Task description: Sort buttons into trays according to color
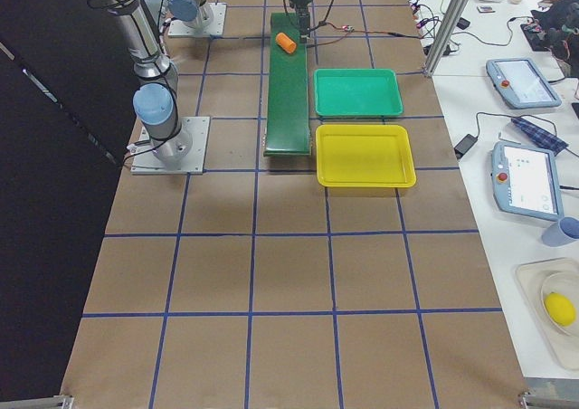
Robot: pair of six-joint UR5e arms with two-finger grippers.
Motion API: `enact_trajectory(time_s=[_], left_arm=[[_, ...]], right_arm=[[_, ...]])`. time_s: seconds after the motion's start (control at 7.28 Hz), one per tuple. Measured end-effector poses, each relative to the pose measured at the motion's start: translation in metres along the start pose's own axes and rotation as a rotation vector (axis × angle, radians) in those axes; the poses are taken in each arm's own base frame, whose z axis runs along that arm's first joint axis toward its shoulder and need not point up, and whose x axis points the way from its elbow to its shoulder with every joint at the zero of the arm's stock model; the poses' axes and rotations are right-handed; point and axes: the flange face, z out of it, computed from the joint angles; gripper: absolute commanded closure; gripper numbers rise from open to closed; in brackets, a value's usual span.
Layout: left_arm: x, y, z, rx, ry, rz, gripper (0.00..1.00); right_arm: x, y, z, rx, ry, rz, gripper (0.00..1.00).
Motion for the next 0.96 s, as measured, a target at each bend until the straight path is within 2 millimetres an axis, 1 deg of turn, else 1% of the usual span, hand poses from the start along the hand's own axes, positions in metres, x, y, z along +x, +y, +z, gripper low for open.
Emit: enact_trajectory(time_s=[0.14, 0.27, 0.41, 0.55, 0.69, 0.82, 0.96], left_arm=[[0.008, 0.0, 0.008, -0.008, 0.007, -0.026, 0.0], [0.004, 0.006, 0.008, -0.001, -0.002, -0.046, 0.0], [-0.015, 0.021, 0.002, 0.013, -0.017, -0.084, 0.0], [-0.047, 0.046, -0.002, 0.023, -0.024, -0.154, 0.0], [-0.092, 0.081, -0.005, 0.034, -0.026, -0.25, 0.0], [-0.145, 0.122, -0.006, 0.043, -0.027, -0.343, 0.0], [-0.198, 0.159, 0.0, 0.047, -0.024, -0.414, 0.0]], right_arm=[[0.0, 0.0, 0.0, 0.0, 0.0, 0.0, 0.0], [0.0, 0.0, 0.0, -0.001, 0.0, -0.001, 0.0], [0.0, 0.0, 0.001, -0.002, 0.0, -0.001, 0.0], [-0.001, -0.001, 0.002, -0.004, 0.0, -0.001, 0.0], [-0.001, -0.001, 0.002, -0.005, 0.0, -0.001, 0.0], [-0.001, -0.001, 0.003, -0.006, 0.0, -0.001, 0.0], [-0.001, -0.001, 0.003, -0.007, 0.0, -0.001, 0.0]])
